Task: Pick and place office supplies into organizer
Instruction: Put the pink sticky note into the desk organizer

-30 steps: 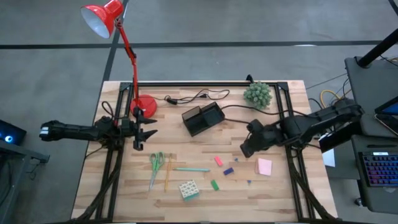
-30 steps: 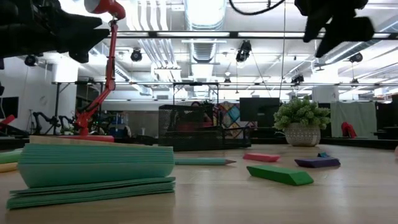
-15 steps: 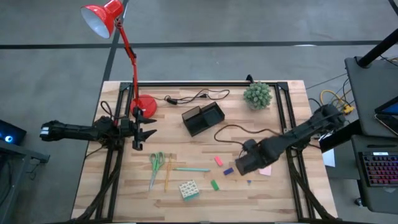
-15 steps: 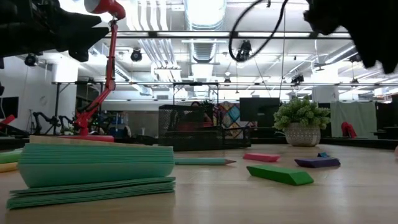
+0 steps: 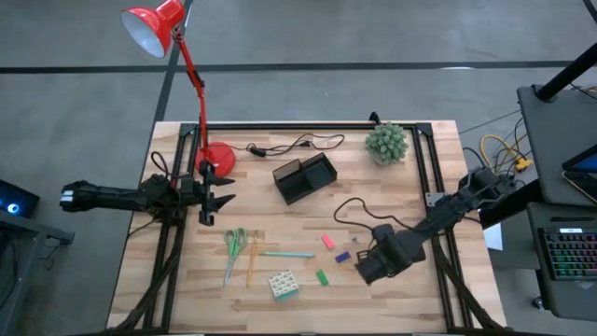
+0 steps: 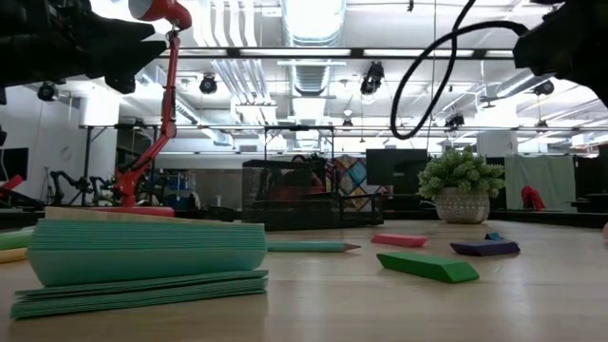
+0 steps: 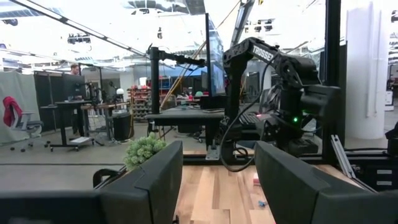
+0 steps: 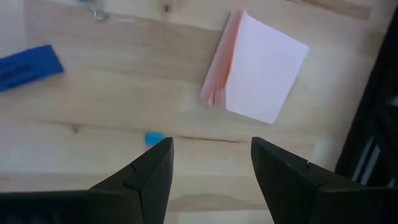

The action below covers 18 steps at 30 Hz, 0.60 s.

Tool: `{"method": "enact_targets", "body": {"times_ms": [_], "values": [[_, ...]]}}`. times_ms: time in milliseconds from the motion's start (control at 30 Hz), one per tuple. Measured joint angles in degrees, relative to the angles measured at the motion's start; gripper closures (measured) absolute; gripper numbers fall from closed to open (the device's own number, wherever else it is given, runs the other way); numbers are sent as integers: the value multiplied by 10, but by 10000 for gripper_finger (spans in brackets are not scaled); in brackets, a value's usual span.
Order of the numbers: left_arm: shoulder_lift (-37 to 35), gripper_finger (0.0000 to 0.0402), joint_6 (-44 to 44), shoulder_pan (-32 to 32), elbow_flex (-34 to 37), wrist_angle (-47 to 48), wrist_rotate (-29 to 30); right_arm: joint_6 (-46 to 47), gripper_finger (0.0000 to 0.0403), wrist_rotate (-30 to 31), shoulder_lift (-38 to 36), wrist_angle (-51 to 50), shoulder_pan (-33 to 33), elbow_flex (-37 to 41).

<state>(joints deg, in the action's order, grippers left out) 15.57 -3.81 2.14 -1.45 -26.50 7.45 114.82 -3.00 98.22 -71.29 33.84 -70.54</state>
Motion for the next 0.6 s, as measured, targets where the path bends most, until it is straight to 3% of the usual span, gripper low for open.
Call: {"method": "enact_targets", "body": {"times_ms": [600], "values": [[0,214,-1,0,0,1,0,38,221,16,78,-11,2,3]]}}
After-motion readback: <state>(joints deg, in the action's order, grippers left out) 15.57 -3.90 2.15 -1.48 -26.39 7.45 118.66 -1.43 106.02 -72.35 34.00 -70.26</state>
